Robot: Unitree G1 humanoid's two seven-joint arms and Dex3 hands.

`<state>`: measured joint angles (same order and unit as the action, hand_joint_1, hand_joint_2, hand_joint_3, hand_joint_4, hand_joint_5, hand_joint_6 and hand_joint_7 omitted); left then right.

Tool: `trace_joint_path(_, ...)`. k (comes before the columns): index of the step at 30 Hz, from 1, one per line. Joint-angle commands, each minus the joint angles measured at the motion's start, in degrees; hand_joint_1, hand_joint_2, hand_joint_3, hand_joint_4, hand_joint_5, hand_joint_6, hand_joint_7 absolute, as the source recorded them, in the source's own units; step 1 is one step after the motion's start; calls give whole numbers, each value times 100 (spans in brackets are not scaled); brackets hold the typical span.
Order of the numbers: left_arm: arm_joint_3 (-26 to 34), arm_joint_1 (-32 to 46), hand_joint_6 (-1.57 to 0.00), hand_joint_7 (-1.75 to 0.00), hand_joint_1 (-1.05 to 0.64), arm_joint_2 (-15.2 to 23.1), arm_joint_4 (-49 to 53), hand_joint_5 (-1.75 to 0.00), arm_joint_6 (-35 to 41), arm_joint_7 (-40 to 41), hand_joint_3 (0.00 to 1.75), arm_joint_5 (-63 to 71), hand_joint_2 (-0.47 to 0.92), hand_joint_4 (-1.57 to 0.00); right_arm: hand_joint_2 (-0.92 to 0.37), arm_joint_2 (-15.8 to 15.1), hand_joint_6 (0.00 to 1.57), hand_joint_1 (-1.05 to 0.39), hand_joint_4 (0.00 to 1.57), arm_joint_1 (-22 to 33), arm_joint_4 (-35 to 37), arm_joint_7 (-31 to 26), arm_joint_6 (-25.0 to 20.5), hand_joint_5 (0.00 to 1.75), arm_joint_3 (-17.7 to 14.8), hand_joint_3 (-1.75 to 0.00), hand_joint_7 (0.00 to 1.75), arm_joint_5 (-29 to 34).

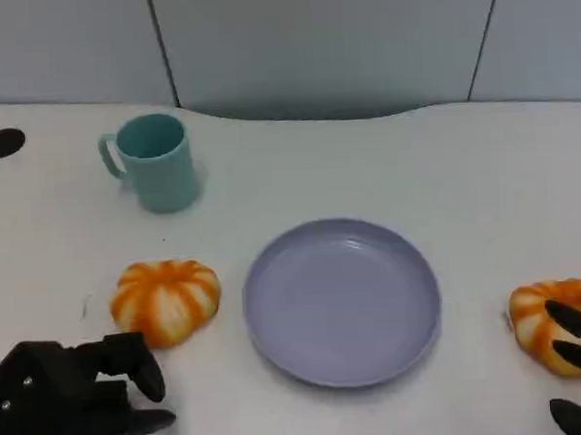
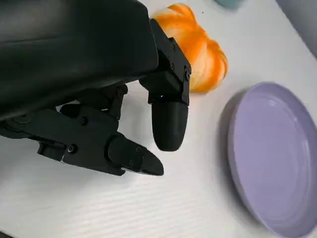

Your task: Grasp the bread from the table and place it into the plate.

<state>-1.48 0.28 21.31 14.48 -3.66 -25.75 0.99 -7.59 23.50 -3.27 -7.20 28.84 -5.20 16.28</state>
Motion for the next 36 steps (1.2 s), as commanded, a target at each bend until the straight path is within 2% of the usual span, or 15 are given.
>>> trace_joint_path(1, 130, -21, -51, -175, -17, 9, 286, -175, -1560, 541, 2, 303, 91, -72, -92, -14, 67, -37, 81, 11, -55, -58, -22, 0, -11, -32, 0, 45)
trace_joint_path(5, 94, -191, -53, -175, -19, 90, 441, -175, -2459, 1125, 2, 847, 92, -74, -92, 5, 67, -36, 82, -33, -17, -72, 35, 1, 5, -31, 0, 28)
trace_joint_path(8, -70, -613, -47, -175, -27, 409, 626, -175, -3450, 2387, 2, 2369, 92, -71, -92, 25, 67, -36, 83, -60, 11, -98, 31, 1, 39, -31, 0, 74)
trace_joint_path(10, -200, -782, -40, -171, -33, 680, 531, -175, -3637, 2832, 1, 3152, 92, -63, -92, 34, 68, -35, 83, -80, 51, -105, 63, 1, 54, -31, 0, 42)
trace_joint_path(12, -299, -865, -40, -162, -37, 883, 355, -175, -3573, 2864, 1, 3528, 92, -57, -92, 41, 68, -35, 82, -92, 59, -103, 54, 1, 65, -31, 0, 19)
trace_joint_path(13, -337, -888, -52, -124, -42, 956, 258, -155, -3504, 2806, 1, 3618, 91, -55, -92, 43, 68, -35, 83, -95, 51, -101, 36, 1, 68, -31, 0, 20)
trace_joint_path(14, -403, -922, -58, -107, -44, 1056, 97, -147, -3360, 2694, 0, 3806, 90, -55, -92, 40, 68, -35, 83, -90, 31, -96, 8, 1, 71, -31, 0, 32)
trace_joint_path(16, -544, -977, -69, -51, -52, 1193, -170, -115, -3065, 2522, 0, 4150, 89, -47, -92, 35, 68, -36, 84, -87, 10, -88, -24, 1, 73, -31, 0, 40)
trace_joint_path(17, -611, -997, -69, -32, -56, 1239, -283, -94, -2922, 2453, 0, 4296, 88, -44, -92, 33, 68, -36, 84, -89, 6, -85, -33, 1, 73, -31, 0, 38)
trace_joint_path(19, -856, -1134, -70, -13, -58, 1293, -425, -74, -2543, 2299, 0, 4795, 87, -43, -92, 31, 68, -36, 84, -104, 34, -101, -4, 1, 77, -31, 0, 41)
trace_joint_path(20, -1004, -1227, -45, -6, -69, 1310, -466, -49, -2339, 2225, 1, 5089, 88, -17, -92, 30, 68, -36, 84, -113, 55, -115, 21, 1, 80, -31, 0, 46)
trace_joint_path(21, -1161, -1347, -36, -3, -72, 1299, -493, -40, -2083, 2012, 1, 5330, 89, -9, -92, 28, 68, -36, 84, -112, 46, -128, 19, 1, 85, -31, 0, 75)
trace_joint_path(22, -1268, -1422, -24, -3, -75, 1291, -516, -19, -1899, 1864, 1, 5466, 89, -4, -92, 27, 68, -36, 84, -109, 37, -137, 14, 1, 90, -31, 0, 96)
trace_joint_path(25, -1580, -1804, -12, -1, -75, 1230, -230, -2, -1566, 1483, 0, 5615, 89, 0, -92, 41, 68, -36, 85, -99, 34, -126, 46, 2, 102, -31, 1, 33)
trace_joint_path(36, -2369, -3353, -8, 0, -62, 758, 2021, 0, -1393, 1127, 0, 5251, 82, 0, -92, 19, 69, -35, 85, -35, -46, -118, 39, 1, 101, -30, 0, -20)
